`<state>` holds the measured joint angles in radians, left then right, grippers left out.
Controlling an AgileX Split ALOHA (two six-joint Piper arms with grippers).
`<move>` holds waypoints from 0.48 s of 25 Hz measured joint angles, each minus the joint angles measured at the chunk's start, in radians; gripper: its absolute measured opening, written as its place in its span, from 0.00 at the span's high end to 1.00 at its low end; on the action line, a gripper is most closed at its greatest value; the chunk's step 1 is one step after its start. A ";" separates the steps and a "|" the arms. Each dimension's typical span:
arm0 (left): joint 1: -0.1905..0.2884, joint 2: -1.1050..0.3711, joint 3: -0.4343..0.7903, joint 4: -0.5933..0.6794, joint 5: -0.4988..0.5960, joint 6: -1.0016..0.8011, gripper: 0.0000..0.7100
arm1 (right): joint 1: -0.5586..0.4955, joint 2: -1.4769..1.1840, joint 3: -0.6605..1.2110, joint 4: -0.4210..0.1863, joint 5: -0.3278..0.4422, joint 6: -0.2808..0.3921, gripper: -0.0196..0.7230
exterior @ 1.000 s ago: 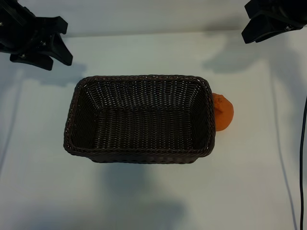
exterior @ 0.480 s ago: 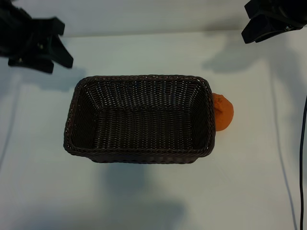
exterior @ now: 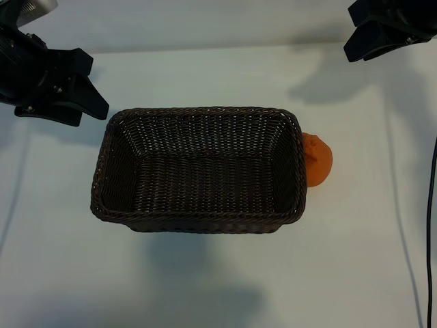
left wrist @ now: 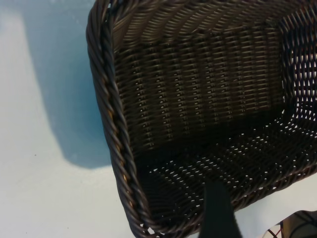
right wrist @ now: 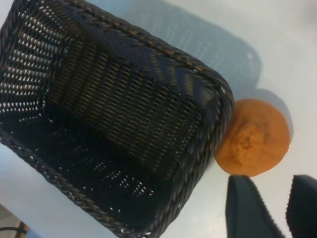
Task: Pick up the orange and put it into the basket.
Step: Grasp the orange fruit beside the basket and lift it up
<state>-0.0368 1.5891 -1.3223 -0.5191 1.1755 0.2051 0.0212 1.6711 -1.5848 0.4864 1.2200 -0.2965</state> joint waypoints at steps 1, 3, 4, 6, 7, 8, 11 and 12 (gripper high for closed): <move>0.000 0.000 0.000 0.000 0.000 0.001 0.29 | 0.000 0.000 0.000 0.000 0.000 0.000 0.65; 0.000 0.000 0.000 -0.001 0.000 0.004 0.29 | 0.000 0.000 0.000 0.000 0.000 0.000 0.65; 0.000 0.000 0.000 -0.001 0.000 0.009 0.29 | 0.000 0.000 0.000 0.000 0.000 0.000 0.65; 0.000 0.000 0.000 -0.001 0.000 0.019 0.29 | 0.000 0.000 0.000 0.000 0.000 0.000 0.65; 0.000 0.000 0.000 -0.001 0.000 0.021 0.29 | 0.000 0.000 0.000 0.000 0.000 0.000 0.65; 0.000 0.000 0.000 -0.001 0.000 0.022 0.29 | 0.000 0.000 0.000 0.000 0.000 -0.002 0.65; 0.000 0.000 0.001 -0.001 0.000 0.024 0.29 | 0.000 0.000 0.000 0.000 0.000 -0.009 0.65; 0.000 0.000 0.001 -0.001 0.000 0.024 0.29 | 0.000 0.000 0.000 0.000 0.000 -0.010 0.65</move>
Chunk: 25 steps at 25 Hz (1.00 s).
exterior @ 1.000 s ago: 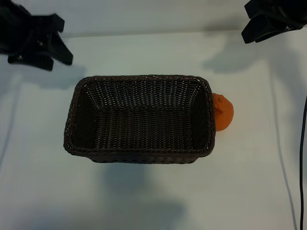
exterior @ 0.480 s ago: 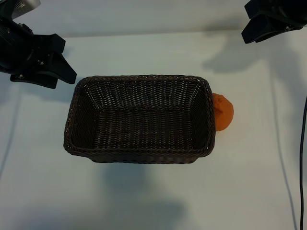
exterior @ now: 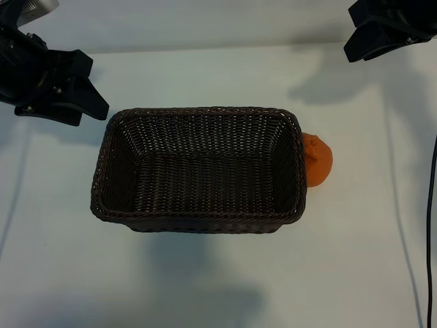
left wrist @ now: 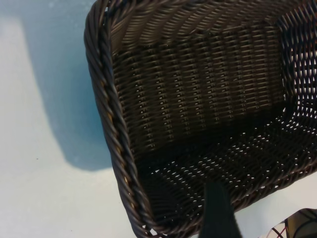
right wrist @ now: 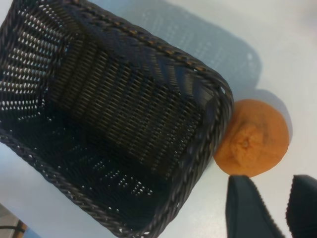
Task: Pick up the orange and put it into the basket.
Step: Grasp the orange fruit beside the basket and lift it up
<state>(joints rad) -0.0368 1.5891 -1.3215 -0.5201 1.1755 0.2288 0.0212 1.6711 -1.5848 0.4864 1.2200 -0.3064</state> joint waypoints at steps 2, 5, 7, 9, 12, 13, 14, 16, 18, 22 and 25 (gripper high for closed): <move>0.000 0.000 0.000 0.000 0.000 0.000 0.29 | 0.000 0.000 0.000 0.000 0.000 -0.001 0.65; 0.000 0.000 0.000 0.000 0.000 0.001 0.29 | 0.000 0.000 0.000 0.000 0.000 -0.009 0.60; 0.000 0.000 0.000 0.000 0.000 0.001 0.29 | 0.000 0.000 0.000 0.000 0.000 -0.014 0.54; 0.000 0.000 0.000 0.000 0.000 0.001 0.29 | 0.000 0.000 0.000 -0.001 0.000 -0.017 0.46; 0.000 0.000 0.000 0.000 0.000 0.001 0.29 | 0.000 0.000 0.000 -0.018 0.000 -0.018 0.33; 0.000 0.000 0.000 0.000 0.000 0.002 0.29 | 0.000 0.000 0.000 -0.030 0.000 -0.018 0.30; 0.000 0.000 0.000 0.000 0.000 0.002 0.29 | 0.000 0.000 0.000 -0.040 0.000 -0.018 0.27; 0.000 0.000 0.000 0.000 0.000 0.003 0.29 | 0.000 0.000 0.000 -0.054 0.000 -0.019 0.25; 0.000 0.000 0.000 0.000 0.000 0.004 0.29 | 0.000 0.000 0.000 -0.064 0.000 -0.019 0.24; 0.000 0.000 0.000 0.000 0.000 0.019 0.29 | 0.000 0.000 0.000 -0.074 0.000 -0.019 0.23; 0.000 0.000 0.000 0.000 0.000 0.022 0.29 | 0.000 0.000 0.000 -0.085 0.000 -0.019 0.23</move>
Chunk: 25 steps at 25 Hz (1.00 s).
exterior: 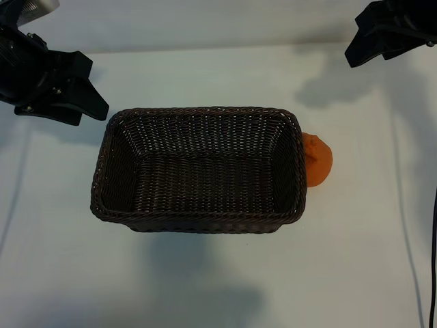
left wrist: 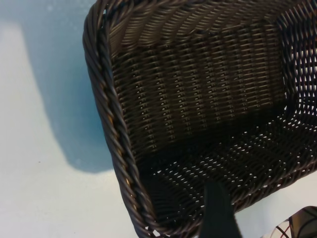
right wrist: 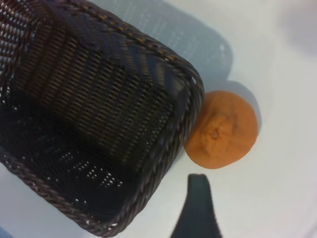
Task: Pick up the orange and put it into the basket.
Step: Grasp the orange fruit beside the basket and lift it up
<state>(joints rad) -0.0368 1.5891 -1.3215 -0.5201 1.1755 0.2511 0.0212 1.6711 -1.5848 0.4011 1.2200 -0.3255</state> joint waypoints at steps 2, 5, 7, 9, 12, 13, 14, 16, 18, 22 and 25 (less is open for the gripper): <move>0.000 0.000 0.000 0.000 0.000 0.000 0.29 | 0.000 0.000 0.000 -0.025 0.000 0.003 0.23; 0.000 0.000 0.000 0.000 0.000 0.001 0.29 | 0.000 0.000 0.000 -0.054 0.000 0.019 0.23; 0.000 0.000 0.000 0.000 0.000 0.001 0.29 | 0.000 0.000 0.000 -0.058 0.000 0.022 0.23; 0.000 0.000 0.000 0.000 0.000 0.001 0.29 | 0.000 0.000 0.000 -0.059 0.000 0.022 0.23; 0.000 0.000 0.000 0.000 0.000 0.001 0.29 | 0.000 0.002 0.000 -0.059 0.000 0.022 0.23; 0.000 0.000 0.000 0.000 0.000 0.001 0.29 | 0.000 0.008 0.000 -0.059 0.000 0.023 0.23; 0.000 0.000 0.000 0.000 0.000 0.001 0.29 | 0.000 0.014 0.000 -0.059 0.000 0.026 0.23; 0.000 0.000 0.000 0.000 0.000 0.001 0.29 | 0.000 0.036 0.000 -0.059 0.000 0.026 0.23; 0.000 0.000 0.000 0.000 0.000 0.001 0.29 | 0.000 0.057 0.000 -0.059 0.000 0.027 0.23; 0.000 0.000 0.000 0.000 0.000 0.002 0.29 | 0.000 0.080 0.003 -0.059 -0.001 0.027 0.23; 0.000 0.000 0.000 0.000 0.000 0.003 0.29 | 0.000 0.080 0.053 -0.059 -0.004 0.020 0.23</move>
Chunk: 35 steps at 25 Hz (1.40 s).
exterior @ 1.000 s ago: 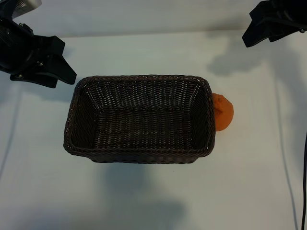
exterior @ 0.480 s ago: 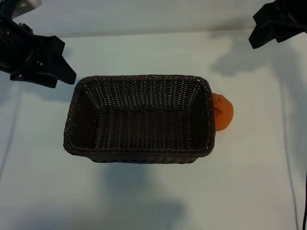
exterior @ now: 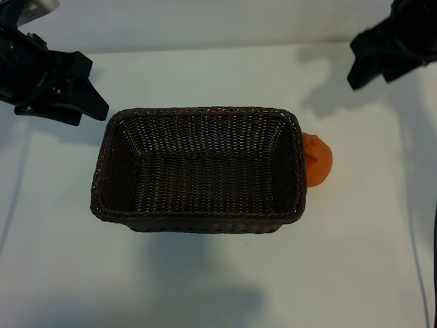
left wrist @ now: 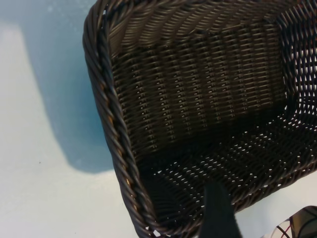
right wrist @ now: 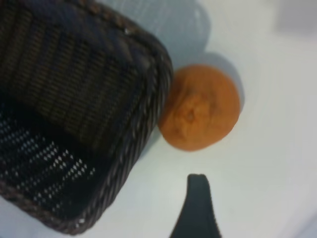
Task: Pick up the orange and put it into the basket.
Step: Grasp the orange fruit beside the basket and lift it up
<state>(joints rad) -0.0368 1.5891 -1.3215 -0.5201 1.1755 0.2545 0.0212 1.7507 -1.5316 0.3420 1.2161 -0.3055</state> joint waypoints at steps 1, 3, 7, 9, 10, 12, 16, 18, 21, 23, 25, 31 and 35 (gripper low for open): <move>0.000 0.000 0.000 0.000 0.000 0.000 0.29 | 0.000 0.000 0.029 0.000 -0.001 -0.003 0.23; 0.000 0.000 0.000 0.000 0.000 0.000 0.29 | 0.000 0.001 0.086 -0.002 -0.009 -0.010 0.23; 0.000 0.000 0.000 0.000 0.000 0.000 0.29 | 0.000 0.001 0.178 -0.004 -0.070 -0.022 0.23; 0.000 0.000 0.000 0.000 0.000 0.001 0.29 | 0.000 0.001 0.217 0.006 -0.111 -0.036 0.23; 0.000 0.000 0.000 0.000 0.000 0.001 0.29 | 0.000 0.001 0.237 0.019 -0.134 -0.049 0.23; 0.000 0.000 0.000 0.000 0.000 0.001 0.29 | 0.000 0.001 0.275 0.049 -0.179 -0.081 0.23; 0.000 0.000 0.000 0.000 0.000 0.001 0.29 | 0.000 0.001 0.303 0.113 -0.201 -0.135 0.23; 0.000 0.000 0.000 0.000 0.000 0.001 0.29 | 0.000 0.001 0.306 0.131 -0.201 -0.142 0.23; 0.000 0.000 0.000 0.000 0.000 0.002 0.29 | 0.000 0.001 0.306 0.134 -0.199 -0.146 0.23; 0.000 0.000 0.000 0.000 0.000 0.002 0.29 | 0.000 0.001 0.306 0.139 -0.198 -0.148 0.23; 0.000 0.000 0.000 0.000 0.000 0.003 0.29 | 0.000 0.001 0.306 0.145 -0.196 -0.148 0.23; 0.000 0.000 0.000 -0.002 0.000 0.003 0.29 | 0.000 0.001 0.306 0.169 -0.186 -0.149 0.23; 0.000 0.000 0.000 -0.006 0.000 0.004 0.29 | 0.000 0.001 0.306 0.196 -0.191 -0.151 0.23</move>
<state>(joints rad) -0.0368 1.5891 -1.3215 -0.5263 1.1755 0.2581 0.0212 1.7518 -1.2260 0.5385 1.0249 -0.4565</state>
